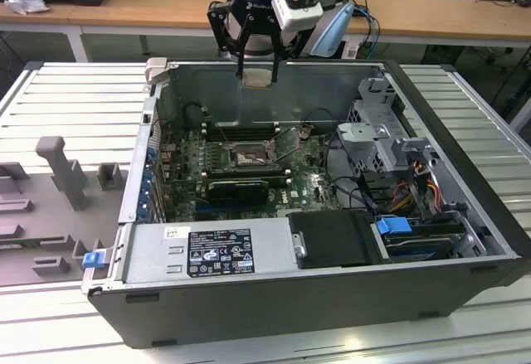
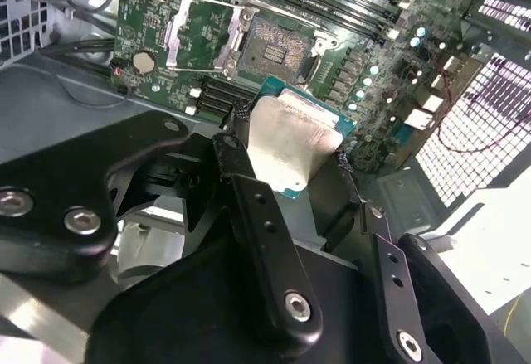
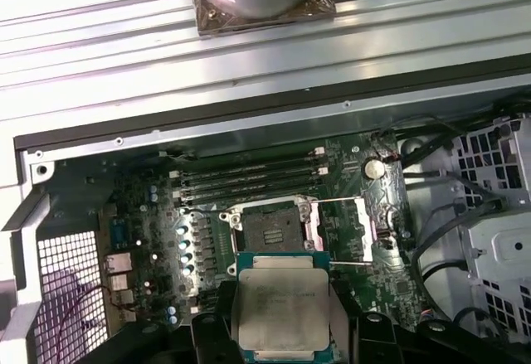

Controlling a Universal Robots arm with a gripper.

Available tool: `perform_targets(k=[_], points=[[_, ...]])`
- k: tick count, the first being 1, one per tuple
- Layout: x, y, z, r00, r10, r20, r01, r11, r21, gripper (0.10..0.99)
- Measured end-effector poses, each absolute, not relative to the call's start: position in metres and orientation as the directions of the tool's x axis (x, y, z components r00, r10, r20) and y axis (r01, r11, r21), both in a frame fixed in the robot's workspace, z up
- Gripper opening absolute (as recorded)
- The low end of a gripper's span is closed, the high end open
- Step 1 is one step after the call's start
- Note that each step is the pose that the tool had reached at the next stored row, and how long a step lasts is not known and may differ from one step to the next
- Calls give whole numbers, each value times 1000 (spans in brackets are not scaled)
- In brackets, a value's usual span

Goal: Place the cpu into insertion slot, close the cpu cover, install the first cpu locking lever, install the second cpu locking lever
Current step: 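Place the cpu into insertion slot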

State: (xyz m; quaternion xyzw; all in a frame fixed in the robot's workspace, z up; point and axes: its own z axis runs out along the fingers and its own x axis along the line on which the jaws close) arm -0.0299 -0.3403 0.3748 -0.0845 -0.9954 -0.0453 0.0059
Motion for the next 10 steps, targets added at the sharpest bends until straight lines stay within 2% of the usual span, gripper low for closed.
perform_targets(k=[10], points=[[-30, -340, 373, -976, 217, 19, 217, 972, 89, 525]])
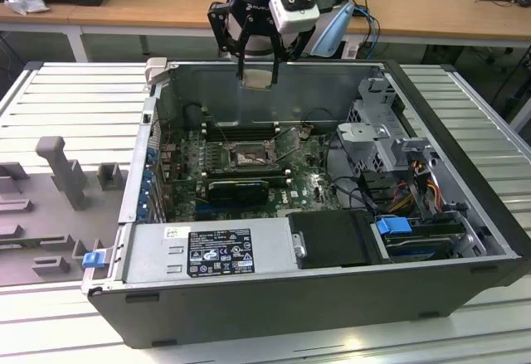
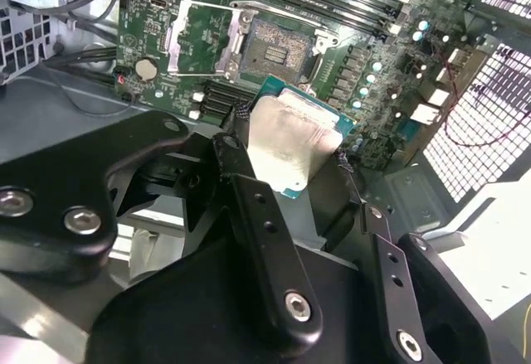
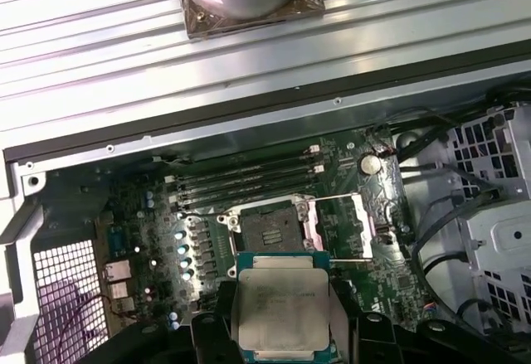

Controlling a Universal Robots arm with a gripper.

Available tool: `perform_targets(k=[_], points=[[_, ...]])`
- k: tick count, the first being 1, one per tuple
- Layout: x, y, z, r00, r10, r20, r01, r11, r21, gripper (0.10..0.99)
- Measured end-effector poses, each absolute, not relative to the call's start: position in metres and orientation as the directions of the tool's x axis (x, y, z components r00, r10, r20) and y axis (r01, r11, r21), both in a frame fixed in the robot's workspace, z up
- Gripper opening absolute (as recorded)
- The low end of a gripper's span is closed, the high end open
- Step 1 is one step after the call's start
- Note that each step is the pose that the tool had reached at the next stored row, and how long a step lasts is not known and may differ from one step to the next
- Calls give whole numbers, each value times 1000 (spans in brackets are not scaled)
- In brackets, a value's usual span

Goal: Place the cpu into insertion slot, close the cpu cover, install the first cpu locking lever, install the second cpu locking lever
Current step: 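Place the cpu into insertion slot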

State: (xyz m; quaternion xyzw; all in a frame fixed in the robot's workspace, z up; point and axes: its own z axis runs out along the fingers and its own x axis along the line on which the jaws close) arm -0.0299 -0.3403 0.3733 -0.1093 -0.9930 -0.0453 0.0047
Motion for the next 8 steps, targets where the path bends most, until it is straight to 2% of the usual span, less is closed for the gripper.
perform_targets(k=[8], points=[[-30, -340, 373, -967, 254, 19, 254, 963, 89, 525]])
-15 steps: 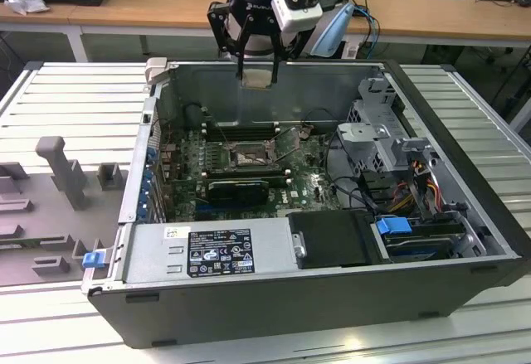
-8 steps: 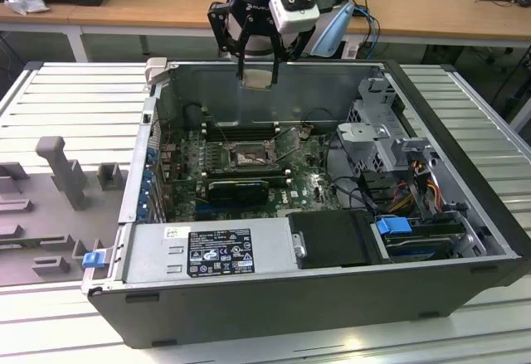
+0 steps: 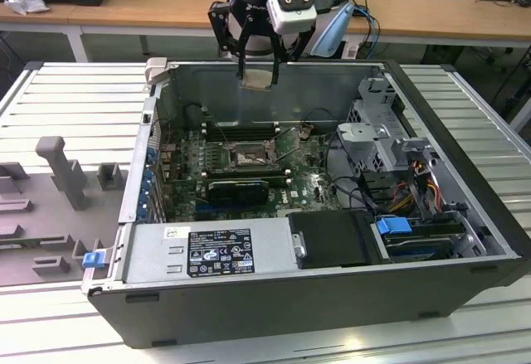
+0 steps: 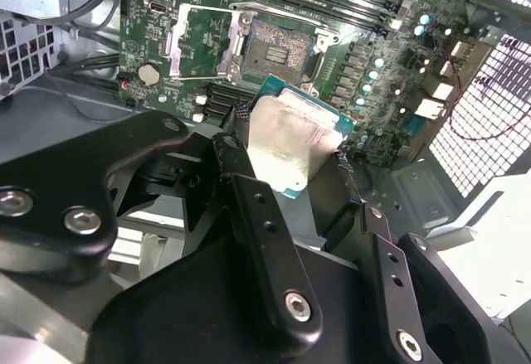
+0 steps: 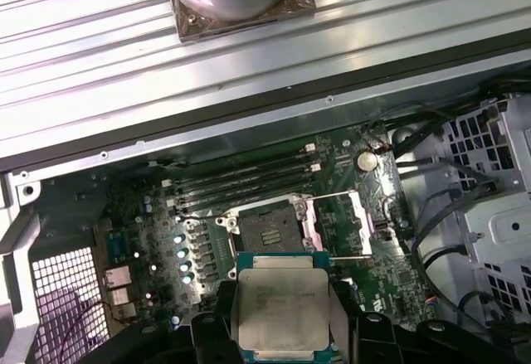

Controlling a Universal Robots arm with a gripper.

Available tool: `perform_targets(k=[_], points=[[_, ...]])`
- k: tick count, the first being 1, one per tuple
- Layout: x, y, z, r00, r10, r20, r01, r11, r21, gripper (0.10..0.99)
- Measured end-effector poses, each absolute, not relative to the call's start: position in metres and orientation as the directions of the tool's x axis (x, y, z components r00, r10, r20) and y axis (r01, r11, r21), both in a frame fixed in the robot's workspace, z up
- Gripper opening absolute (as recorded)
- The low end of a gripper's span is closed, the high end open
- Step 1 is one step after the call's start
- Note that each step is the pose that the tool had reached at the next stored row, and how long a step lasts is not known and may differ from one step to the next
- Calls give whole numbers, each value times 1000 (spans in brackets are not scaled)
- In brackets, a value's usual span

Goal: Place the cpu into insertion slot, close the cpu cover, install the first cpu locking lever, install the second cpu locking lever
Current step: 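Place the cpu into insertion slot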

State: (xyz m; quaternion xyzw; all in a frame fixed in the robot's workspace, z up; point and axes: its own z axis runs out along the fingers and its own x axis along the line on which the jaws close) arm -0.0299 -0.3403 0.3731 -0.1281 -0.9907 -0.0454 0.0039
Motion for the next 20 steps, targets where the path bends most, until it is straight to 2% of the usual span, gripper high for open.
perform_targets(k=[20], points=[[-30, -340, 373, -933, 360, 19, 360, 929, 89, 525]])
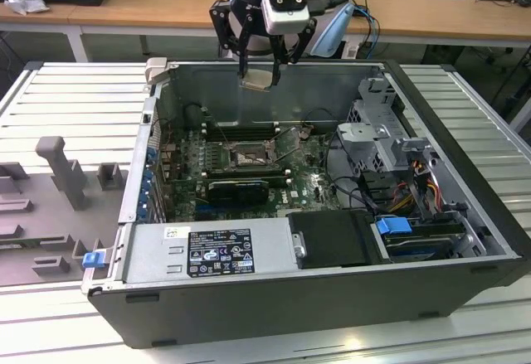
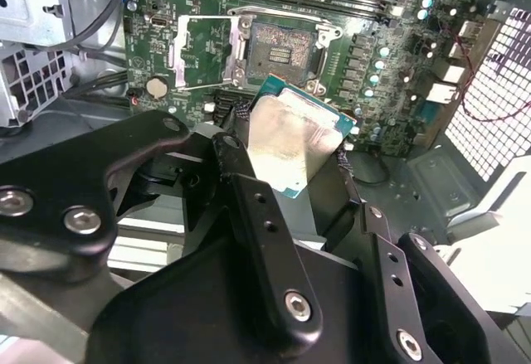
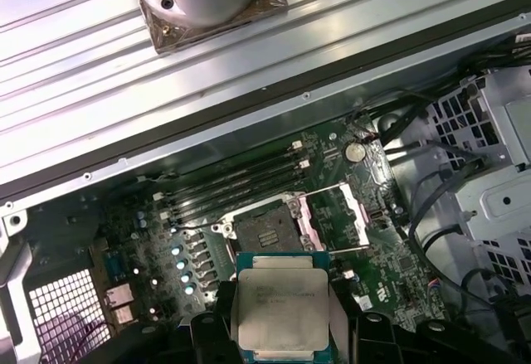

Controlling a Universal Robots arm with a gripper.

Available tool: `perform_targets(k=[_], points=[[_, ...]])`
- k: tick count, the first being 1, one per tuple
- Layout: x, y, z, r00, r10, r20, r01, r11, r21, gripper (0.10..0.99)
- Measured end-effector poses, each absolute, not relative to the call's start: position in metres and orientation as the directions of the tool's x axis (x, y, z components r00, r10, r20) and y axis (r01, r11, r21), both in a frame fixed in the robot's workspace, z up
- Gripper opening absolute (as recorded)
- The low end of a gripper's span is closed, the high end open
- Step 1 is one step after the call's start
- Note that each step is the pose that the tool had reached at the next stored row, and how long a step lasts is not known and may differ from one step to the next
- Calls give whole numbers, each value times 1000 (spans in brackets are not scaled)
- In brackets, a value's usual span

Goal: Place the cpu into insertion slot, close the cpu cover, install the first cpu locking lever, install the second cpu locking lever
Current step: 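Place the cpu into insertion slot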

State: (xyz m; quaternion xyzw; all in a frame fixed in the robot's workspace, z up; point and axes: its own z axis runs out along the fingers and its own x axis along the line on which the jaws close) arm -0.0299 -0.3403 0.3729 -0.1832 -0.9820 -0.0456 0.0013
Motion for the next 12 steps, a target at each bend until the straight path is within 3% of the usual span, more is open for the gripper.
perform_targets(k=[12], points=[[-30, -340, 372, -905, 425, 19, 425, 901, 88, 525]])
